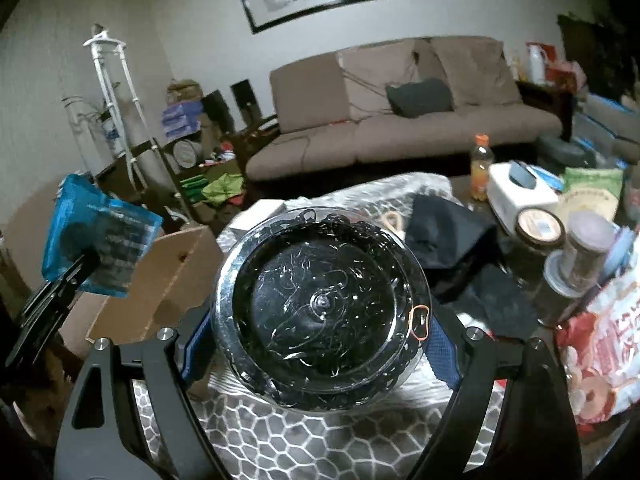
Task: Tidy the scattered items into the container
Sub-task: 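Carry the blue pouch in the left tool and lid in the right tool toward the box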
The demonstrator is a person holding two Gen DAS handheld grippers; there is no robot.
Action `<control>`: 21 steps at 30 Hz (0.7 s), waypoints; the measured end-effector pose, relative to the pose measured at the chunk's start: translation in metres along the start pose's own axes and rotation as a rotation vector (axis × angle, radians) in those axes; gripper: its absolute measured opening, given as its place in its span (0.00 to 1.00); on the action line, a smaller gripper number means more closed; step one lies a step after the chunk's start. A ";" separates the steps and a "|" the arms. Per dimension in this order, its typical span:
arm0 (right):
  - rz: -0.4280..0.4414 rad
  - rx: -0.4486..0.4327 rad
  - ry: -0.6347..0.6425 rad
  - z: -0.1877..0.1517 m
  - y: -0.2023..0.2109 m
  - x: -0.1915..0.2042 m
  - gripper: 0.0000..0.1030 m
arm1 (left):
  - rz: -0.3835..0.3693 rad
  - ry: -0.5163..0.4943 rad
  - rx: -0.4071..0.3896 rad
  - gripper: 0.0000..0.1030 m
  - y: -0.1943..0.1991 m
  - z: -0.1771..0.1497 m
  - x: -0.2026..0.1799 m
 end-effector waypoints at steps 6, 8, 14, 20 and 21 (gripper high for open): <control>0.069 -0.064 0.079 0.004 0.007 0.034 0.82 | 0.121 0.006 -0.038 0.11 0.005 0.017 0.030; 0.075 -0.064 0.111 0.004 0.007 0.045 0.82 | 0.146 0.034 -0.029 0.11 0.003 0.024 0.048; 0.088 -0.060 0.175 0.018 -0.015 0.074 0.82 | 0.222 0.142 -0.002 0.11 -0.005 0.037 0.095; 0.138 -0.040 0.231 0.028 -0.039 0.116 0.82 | 0.224 0.180 0.044 0.11 -0.015 0.034 0.117; 0.146 -0.030 0.241 0.026 -0.045 0.123 0.82 | 0.219 0.180 0.055 0.11 -0.017 0.032 0.120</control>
Point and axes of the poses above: each gripper's, at about its wrist camera, not at the fingertips, and y roughly against the way its jaws point, x to its left, z to its top, the point moved 2 cm from there along -y, roughly the way its jaws point, and after that the axes turned 13 degrees about z, right-handed, at the moved point
